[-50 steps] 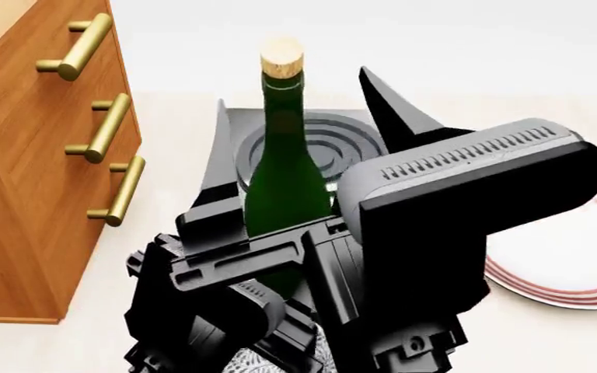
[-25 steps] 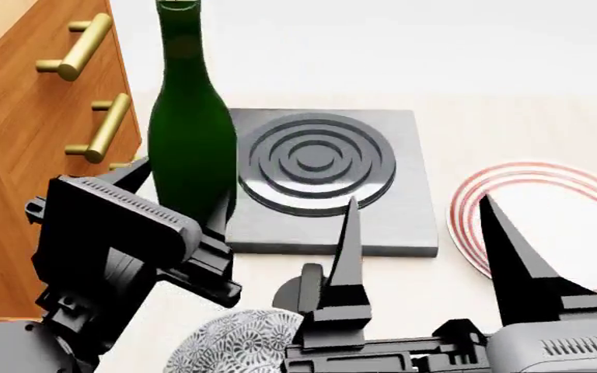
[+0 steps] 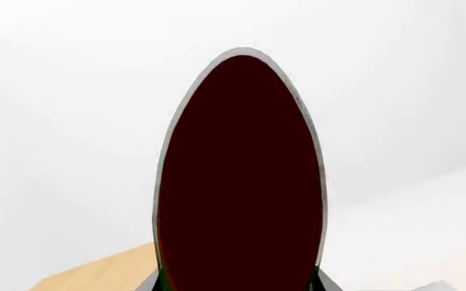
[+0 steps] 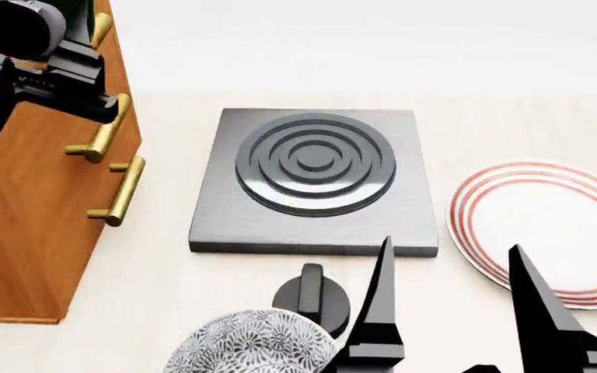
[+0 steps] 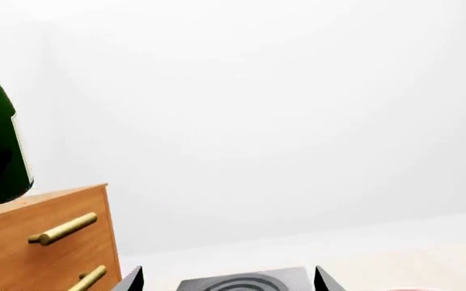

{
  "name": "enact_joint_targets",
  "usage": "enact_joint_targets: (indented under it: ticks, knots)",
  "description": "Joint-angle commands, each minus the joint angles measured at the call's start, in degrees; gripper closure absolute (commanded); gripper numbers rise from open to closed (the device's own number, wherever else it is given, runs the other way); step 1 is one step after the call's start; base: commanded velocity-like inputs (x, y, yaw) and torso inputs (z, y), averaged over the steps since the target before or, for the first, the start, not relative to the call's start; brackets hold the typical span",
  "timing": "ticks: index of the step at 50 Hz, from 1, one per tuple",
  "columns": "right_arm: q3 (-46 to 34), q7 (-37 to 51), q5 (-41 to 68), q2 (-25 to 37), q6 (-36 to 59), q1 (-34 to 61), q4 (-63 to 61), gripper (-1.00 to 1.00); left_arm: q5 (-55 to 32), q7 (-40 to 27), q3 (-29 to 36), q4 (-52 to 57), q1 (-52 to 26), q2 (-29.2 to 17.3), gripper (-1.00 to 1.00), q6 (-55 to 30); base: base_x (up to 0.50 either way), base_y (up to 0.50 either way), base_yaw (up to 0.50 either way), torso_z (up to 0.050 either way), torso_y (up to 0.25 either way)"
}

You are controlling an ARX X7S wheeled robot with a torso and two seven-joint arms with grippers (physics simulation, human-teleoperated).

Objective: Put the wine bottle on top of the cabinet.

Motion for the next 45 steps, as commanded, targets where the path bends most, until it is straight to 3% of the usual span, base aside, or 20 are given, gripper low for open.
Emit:
enact_joint_targets:
  ticks: [1,13,21,29,45]
  knots:
    - [1.0,-1.7,-1.8,-1.2,-1.5,-1.6,0.4,-1.00,2.3,3.9,-1.6,-9.7,-14.8,-1.0,1.00,-4.1,0.00,0.00,0.00,0.000,0.000]
    - [0.0,-2.2,-1.5,-1.4,-1.7,-1.3,1.3,-1.00,6.9,8.5,-2.4,-33.6,-31.8,2.2,1.00,-1.5,0.00,0.00,0.00,0.000,0.002]
    - [0.8,-1.8,0.1,-0.6,-1.3,-1.0,0.4,-1.00,12.3,6.8,-1.4,-48.1,-39.3,3.5,1.00,1.5,0.00,0.00,0.00,0.000,0.000]
    - [0.8,-1.8,0.2,-0.5,-1.7,-1.3,0.7,-1.00,13.5,6.6,-2.1,-57.9,-42.0,4.7,1.00,3.4,0.00,0.00,0.00,0.000,0.001]
    - [0.0,-2.3,-0.6,-0.6,-2.6,-1.7,2.1,-1.00,12.9,9.5,-2.0,-63.0,-40.3,7.7,1.00,8.0,0.00,0.00,0.00,0.001,0.001]
